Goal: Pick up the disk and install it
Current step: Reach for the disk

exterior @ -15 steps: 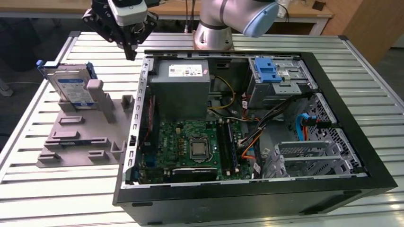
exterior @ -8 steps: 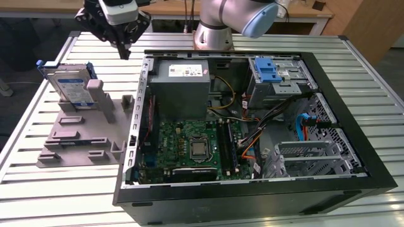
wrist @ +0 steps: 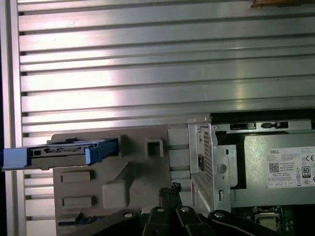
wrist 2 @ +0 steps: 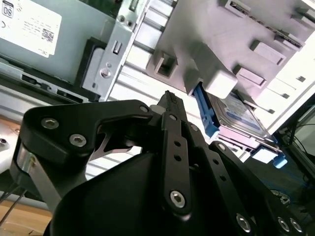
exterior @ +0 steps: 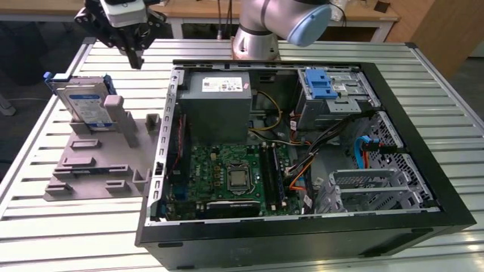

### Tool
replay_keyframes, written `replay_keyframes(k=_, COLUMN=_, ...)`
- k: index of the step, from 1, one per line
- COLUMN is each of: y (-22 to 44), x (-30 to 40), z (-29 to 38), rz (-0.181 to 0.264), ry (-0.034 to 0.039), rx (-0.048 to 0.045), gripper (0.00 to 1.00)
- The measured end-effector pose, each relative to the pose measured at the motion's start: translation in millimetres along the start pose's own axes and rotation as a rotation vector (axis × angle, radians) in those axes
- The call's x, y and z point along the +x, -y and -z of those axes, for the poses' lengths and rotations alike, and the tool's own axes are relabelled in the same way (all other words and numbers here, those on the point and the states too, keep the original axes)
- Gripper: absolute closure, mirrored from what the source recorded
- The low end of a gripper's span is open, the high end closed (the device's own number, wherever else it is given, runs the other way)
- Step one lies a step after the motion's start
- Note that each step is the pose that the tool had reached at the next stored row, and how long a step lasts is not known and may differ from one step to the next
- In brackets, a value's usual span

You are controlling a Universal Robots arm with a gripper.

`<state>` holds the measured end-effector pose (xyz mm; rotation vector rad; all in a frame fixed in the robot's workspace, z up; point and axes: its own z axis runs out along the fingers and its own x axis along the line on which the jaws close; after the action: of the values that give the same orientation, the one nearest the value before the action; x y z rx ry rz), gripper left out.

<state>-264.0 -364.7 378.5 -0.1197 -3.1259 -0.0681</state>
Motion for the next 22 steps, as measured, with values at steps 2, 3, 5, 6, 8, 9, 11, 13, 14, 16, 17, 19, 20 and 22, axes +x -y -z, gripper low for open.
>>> replay_keyframes(k=2, y=-1.7, x=6.2, z=-0.6, rz=0.0, ry=0.0001, rx=-0.0001, gripper=0.89)
replay_keyframes(k=3, y=-2.3, x=9.2, z=-0.9, rz=0.0, ry=0.0001, rx=-0.0001, gripper=0.89)
replay_keyframes(k=5, y=-3.4, x=15.0, z=-1.4, rz=0.0, ry=0.0, rx=0.0, gripper=0.89)
replay_keyframes(k=6, y=-3.7, x=17.5, z=-1.7, rz=0.0, ry=0.0001, rx=-0.0001, gripper=0.89)
replay_keyframes(k=8, y=-4.4, x=22.6, z=-2.2, rz=0.0, ry=0.0, rx=0.0, gripper=0.89)
replay_keyframes(k=9, y=-4.7, x=25.1, z=-2.4, rz=0.0, ry=0.0, rx=0.0, gripper=0.89)
replay_keyframes(k=11, y=-5.2, x=30.0, z=-2.9, rz=0.0, ry=0.0001, rx=-0.0001, gripper=0.89)
replay_keyframes(k=13, y=-5.8, x=34.9, z=-3.3, rz=0.0, ry=0.0001, rx=-0.0001, gripper=0.89)
replay_keyframes(k=14, y=-6.1, x=37.2, z=-3.4, rz=0.0, ry=0.0, rx=0.0, gripper=0.89)
replay_keyframes(k=16, y=-7.1, x=41.8, z=-3.8, rz=0.0, ry=0.0, rx=0.0, gripper=0.89)
replay_keyframes(k=17, y=-7.5, x=44.0, z=-4.0, rz=0.0, ry=0.0001, rx=-0.0001, gripper=0.89)
replay_keyframes(k=19, y=-8.5, x=48.8, z=-4.4, rz=0.0, ry=0.0, rx=0.0, gripper=0.89)
replay_keyframes(k=20, y=-9.0, x=51.3, z=-4.6, rz=0.0, ry=0.0, rx=0.0, gripper=0.89)
replay_keyframes(k=22, y=-10.0, x=56.3, z=-5.1, rz=0.0, ry=0.0, rx=0.0, gripper=0.89)
